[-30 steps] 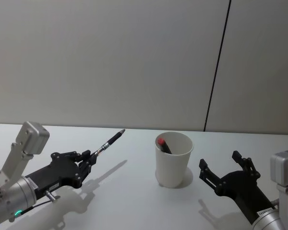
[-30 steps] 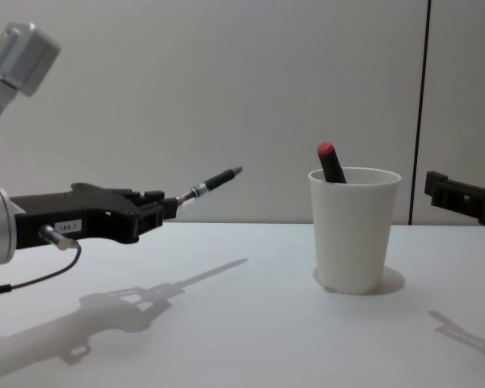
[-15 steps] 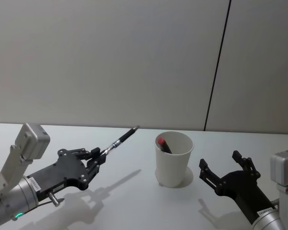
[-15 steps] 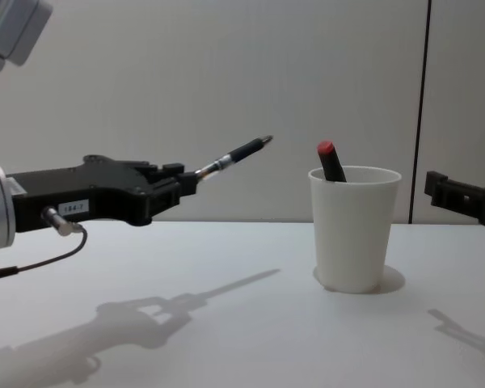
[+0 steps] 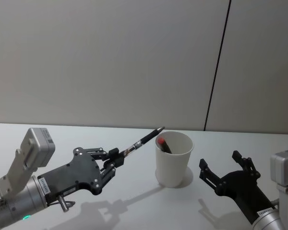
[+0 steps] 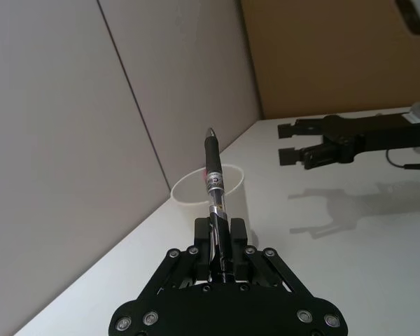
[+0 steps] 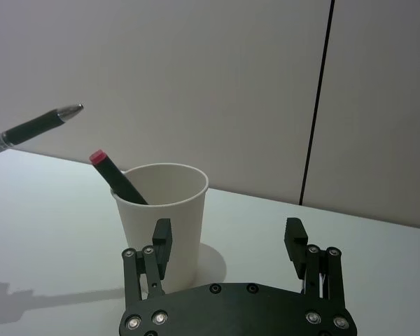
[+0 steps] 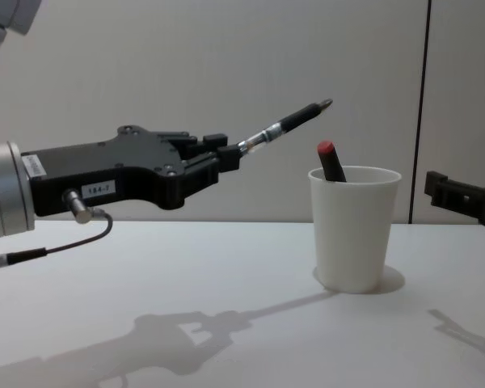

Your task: Place the pen into the pen holder.

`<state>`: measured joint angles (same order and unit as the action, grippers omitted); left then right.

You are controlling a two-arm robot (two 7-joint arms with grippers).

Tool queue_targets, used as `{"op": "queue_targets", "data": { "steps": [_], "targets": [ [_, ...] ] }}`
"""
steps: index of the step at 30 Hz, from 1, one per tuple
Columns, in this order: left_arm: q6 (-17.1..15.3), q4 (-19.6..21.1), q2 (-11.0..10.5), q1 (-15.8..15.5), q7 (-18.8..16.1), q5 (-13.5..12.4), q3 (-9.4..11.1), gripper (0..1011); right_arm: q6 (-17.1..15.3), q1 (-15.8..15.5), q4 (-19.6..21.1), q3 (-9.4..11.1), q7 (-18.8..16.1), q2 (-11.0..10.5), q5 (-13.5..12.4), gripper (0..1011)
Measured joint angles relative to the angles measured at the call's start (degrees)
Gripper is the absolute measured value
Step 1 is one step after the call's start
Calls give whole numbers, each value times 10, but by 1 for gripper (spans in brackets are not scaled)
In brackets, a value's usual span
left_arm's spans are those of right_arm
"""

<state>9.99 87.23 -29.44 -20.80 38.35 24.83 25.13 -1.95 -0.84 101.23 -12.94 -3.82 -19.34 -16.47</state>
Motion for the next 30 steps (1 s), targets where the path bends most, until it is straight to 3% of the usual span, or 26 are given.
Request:
{"op": "queue_targets", "data": {
  "steps": [14,30],
  "targets": [
    [48,13,3,9,17,12,6,189,0,0,0,0,0,0,0,1001],
    [62,14,7,9,32,16,22,188,0,0,0,0,0,0,0,1001]
  ]
}}
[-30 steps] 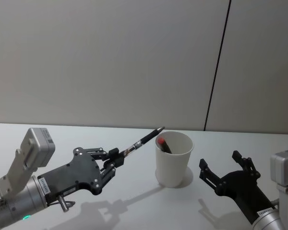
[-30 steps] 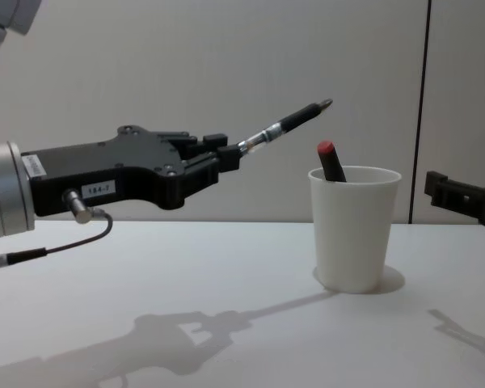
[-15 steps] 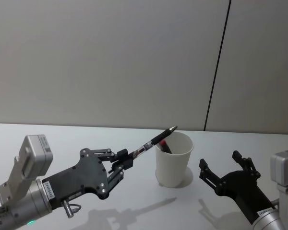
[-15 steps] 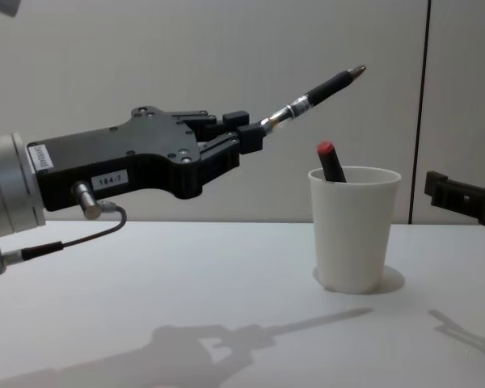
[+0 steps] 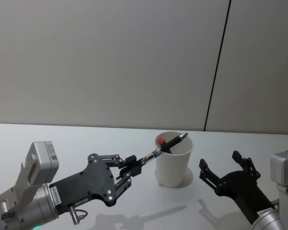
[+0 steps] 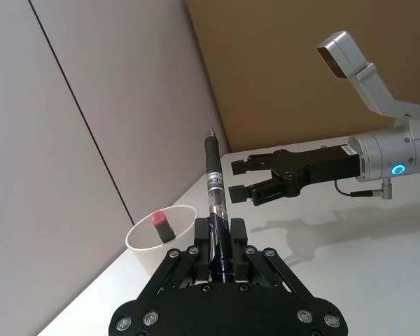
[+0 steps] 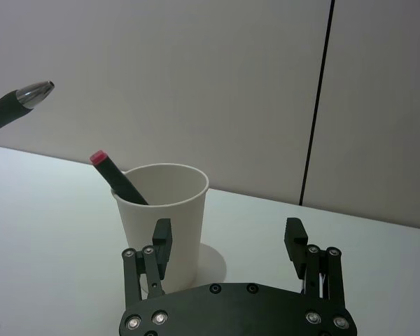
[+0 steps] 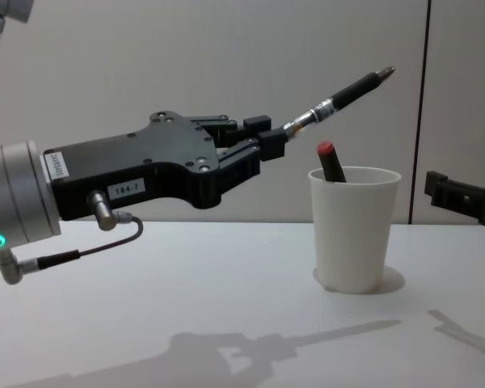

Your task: Place the pen into the pen holder.

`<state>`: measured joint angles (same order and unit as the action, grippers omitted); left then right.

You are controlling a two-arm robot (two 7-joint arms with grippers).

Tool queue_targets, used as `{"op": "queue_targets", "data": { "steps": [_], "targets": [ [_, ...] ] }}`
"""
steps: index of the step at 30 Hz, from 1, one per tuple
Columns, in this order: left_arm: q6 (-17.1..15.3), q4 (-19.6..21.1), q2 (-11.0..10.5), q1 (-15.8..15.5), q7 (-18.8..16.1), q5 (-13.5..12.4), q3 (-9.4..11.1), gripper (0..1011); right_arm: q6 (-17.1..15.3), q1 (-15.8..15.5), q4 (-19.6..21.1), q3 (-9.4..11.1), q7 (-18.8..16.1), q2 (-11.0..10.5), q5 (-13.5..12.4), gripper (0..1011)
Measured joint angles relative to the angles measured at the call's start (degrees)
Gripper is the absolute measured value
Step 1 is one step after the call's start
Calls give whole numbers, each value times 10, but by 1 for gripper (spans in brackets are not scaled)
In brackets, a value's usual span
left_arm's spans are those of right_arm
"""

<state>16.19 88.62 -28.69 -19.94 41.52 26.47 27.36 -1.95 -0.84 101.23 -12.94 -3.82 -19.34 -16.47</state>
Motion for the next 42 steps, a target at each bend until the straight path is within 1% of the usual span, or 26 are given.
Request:
{"op": "queue_targets", "data": {
  "steps": [9,15,16,20,23,26,27,28,30,32,33,34,35,36,37,39,41,42],
  "targets": [
    [2,-1,1,-1,3,1,4,188,0,0,0,1,-4,0,-1,1001],
    [3,-1,1,-1,4,1,6,188,4,0,-1,6,-27,-5,-15,1001],
    [3,-2,1,-1,4,1,6,189,6,0,-1,7,-36,-7,-22,1001],
    [3,-2,2,-1,4,1,6,189,8,0,-1,10,-54,-11,-35,1001],
    [3,-2,2,-1,4,1,7,188,10,-2,0,15,-83,-18,-58,1001],
    [3,-2,2,-2,5,1,7,188,10,-4,2,18,-98,-22,-71,1001],
    [4,-2,2,-2,5,1,7,189,9,-7,4,21,-111,-25,-84,1001],
    [4,-2,2,-2,5,1,7,189,8,-7,5,22,-114,-26,-87,1001],
    [4,-2,2,-2,5,1,7,188,4,-11,9,26,-134,-32,-107,1001],
    [4,-2,2,-2,5,1,7,189,0,-14,12,28,-144,-35,-122,1001],
    [4,-2,2,-2,5,1,7,188,-5,-17,15,31,-157,-38,-136,1001],
    [4,-2,2,-2,5,1,8,189,-7,-18,16,32,-161,-39,-141,1001],
    [4,-2,2,-2,5,1,8,189,-13,-21,19,35,-173,-42,-156,1001],
    [4,-2,2,-2,5,1,8,188,-13,-21,19,35,-173,-42,-156,1001],
    [4,-2,2,-2,5,1,8,189,-20,-25,22,37,-183,-45,-172,1001],
    [4,-2,2,-2,5,1,8,189,-27,-28,25,40,-193,-47,-187,1001],
    [4,-2,2,-2,5,1,8,189,-38,-33,30,43,-205,-50,-207,1001],
    [4,-2,2,-2,5,1,8,188,-46,-36,33,45,-215,-52,-223,1001]
  ]
}}
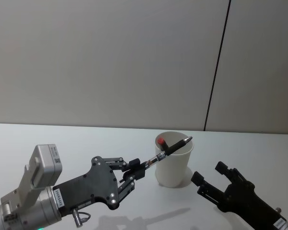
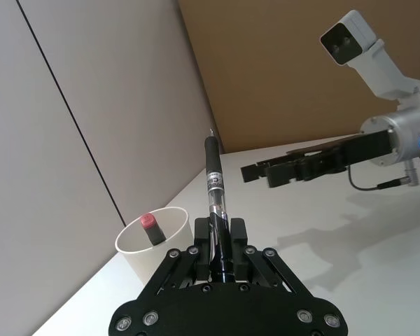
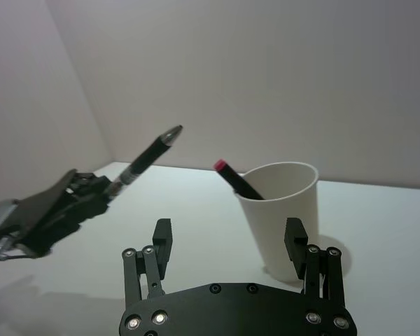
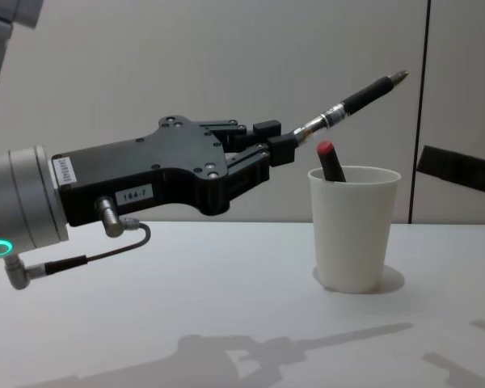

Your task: Place the pen into the pen holder.

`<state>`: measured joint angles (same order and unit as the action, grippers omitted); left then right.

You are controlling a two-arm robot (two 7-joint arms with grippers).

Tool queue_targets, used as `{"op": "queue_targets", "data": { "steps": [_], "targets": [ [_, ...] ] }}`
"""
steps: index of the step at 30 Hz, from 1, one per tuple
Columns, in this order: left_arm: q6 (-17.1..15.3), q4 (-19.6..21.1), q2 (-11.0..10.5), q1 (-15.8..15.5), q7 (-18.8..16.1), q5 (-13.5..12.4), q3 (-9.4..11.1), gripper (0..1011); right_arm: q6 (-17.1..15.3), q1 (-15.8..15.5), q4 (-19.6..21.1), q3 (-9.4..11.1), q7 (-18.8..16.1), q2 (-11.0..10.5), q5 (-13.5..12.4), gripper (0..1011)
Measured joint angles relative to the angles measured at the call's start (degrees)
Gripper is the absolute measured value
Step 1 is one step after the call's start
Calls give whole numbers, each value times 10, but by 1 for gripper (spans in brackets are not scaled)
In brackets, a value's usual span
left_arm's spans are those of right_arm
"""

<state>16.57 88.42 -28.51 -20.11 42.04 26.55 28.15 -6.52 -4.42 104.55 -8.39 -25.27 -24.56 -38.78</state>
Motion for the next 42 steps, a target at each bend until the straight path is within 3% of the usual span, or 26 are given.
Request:
{"op": "queue_targets", "data": {
  "steps": [12,15,17,23,30,42],
  "targets": [
    [0,0,0,0,0,0,0,188,-61,-25,27,12,-50,-5,-111,1001],
    [0,0,0,0,0,0,0,188,-75,-31,34,14,-58,0,-144,1001],
    [0,0,0,0,0,0,0,188,-78,-33,35,14,-60,1,-149,1001],
    [0,0,0,0,0,0,0,189,-95,-41,45,16,-65,16,-199,1001],
    [0,0,0,0,0,0,0,188,-100,-46,53,15,-59,34,-229,1001],
    [0,0,0,0,0,0,0,189,-88,-47,58,2,-25,62,-239,1001]
  ]
}}
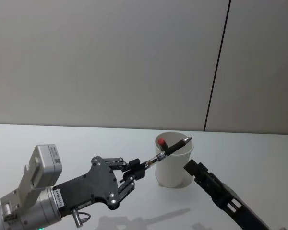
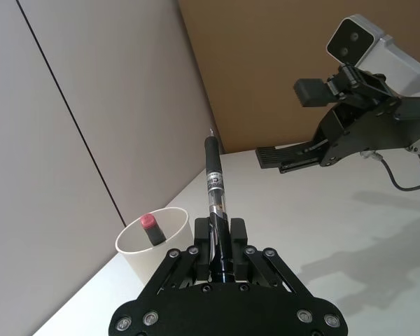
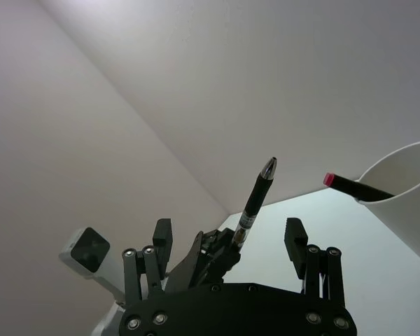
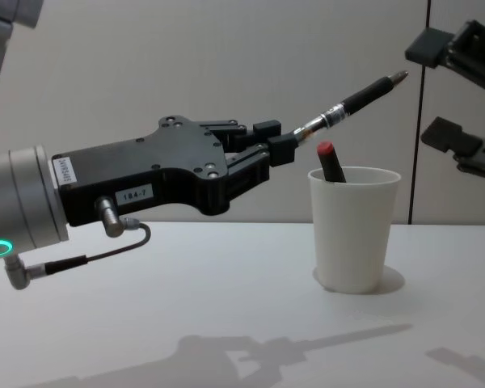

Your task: Place the pen into the pen holder.

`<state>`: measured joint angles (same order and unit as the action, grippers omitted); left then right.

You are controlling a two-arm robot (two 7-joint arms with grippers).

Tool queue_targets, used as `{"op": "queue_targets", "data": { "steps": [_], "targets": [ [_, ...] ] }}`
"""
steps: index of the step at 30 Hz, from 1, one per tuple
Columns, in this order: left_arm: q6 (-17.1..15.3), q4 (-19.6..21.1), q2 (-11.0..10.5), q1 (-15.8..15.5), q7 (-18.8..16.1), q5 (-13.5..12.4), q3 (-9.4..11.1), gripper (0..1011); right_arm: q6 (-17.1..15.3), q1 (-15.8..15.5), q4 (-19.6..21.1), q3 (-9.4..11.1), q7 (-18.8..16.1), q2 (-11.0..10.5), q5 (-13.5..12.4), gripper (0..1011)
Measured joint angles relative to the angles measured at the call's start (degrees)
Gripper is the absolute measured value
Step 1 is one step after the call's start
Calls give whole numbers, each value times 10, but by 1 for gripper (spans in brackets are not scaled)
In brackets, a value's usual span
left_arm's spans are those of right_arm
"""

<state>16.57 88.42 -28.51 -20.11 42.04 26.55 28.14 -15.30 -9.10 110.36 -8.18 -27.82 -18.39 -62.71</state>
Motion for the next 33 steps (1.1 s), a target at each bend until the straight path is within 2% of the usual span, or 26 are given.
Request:
{"op": "queue_targets", "data": {
  "steps": [17,33],
  "targets": [
    [0,0,0,0,0,0,0,189,25,20,-6,-29,53,34,12,1001],
    [0,0,0,0,0,0,0,188,46,43,-21,-50,95,54,34,1001]
  ]
}}
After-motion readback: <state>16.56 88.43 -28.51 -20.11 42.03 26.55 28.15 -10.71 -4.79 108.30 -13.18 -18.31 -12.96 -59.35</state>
